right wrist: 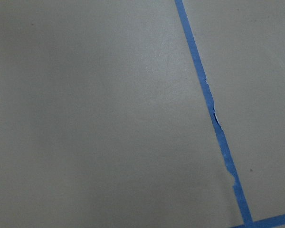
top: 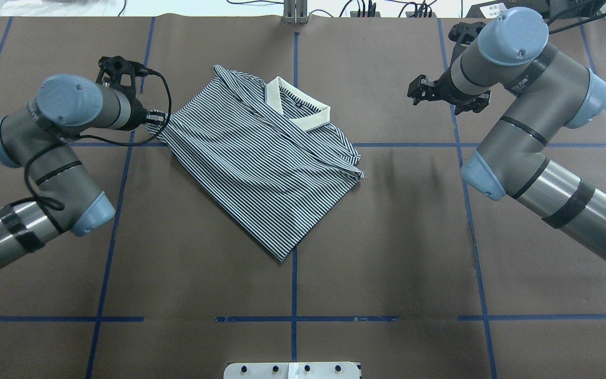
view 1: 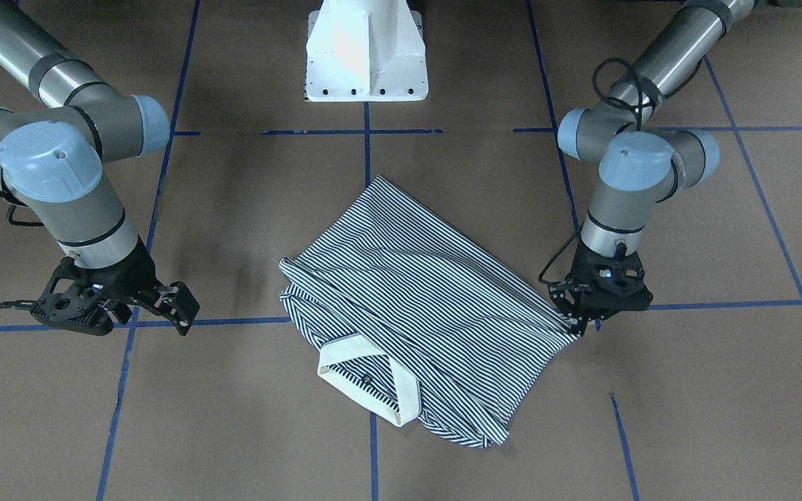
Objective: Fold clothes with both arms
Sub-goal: 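Grasp the folded shirt edge with the left gripper and drag it toward the right gripper, then move the right gripper down onto the cream collar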
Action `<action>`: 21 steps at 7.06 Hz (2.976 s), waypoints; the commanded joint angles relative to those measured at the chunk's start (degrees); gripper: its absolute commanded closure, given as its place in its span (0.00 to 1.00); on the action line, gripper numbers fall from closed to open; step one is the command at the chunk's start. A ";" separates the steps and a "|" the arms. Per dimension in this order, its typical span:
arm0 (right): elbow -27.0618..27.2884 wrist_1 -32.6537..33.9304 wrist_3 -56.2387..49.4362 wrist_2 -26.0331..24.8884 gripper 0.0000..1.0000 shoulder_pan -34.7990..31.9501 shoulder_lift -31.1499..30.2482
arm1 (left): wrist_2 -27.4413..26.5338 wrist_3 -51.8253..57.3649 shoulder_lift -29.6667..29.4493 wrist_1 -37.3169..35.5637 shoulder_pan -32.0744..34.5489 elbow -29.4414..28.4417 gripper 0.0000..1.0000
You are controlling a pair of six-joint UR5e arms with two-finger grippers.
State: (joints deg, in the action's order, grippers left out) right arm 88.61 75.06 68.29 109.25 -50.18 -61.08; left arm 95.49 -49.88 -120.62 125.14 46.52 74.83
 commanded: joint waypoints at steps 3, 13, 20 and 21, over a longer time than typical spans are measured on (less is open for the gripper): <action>0.07 0.00 0.00 0.00 0.00 0.09 0.09 | -4.26 8.21 -9.38 10.03 5.42 -21.13 1.00; -31.57 -9.58 30.67 -22.67 0.48 14.58 27.86 | 2.24 13.32 -7.18 13.11 5.86 -17.00 0.00; -34.38 -12.04 32.87 -24.52 0.51 16.52 29.00 | 2.24 12.79 -6.65 13.11 5.95 -15.42 0.00; -34.65 -12.04 32.87 -24.52 0.57 16.70 29.00 | 2.24 12.79 -6.65 13.11 5.95 -15.07 0.00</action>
State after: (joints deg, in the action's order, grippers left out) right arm 54.26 63.03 101.15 84.77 -33.66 -32.07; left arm 97.73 -37.05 -127.28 138.23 52.44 59.46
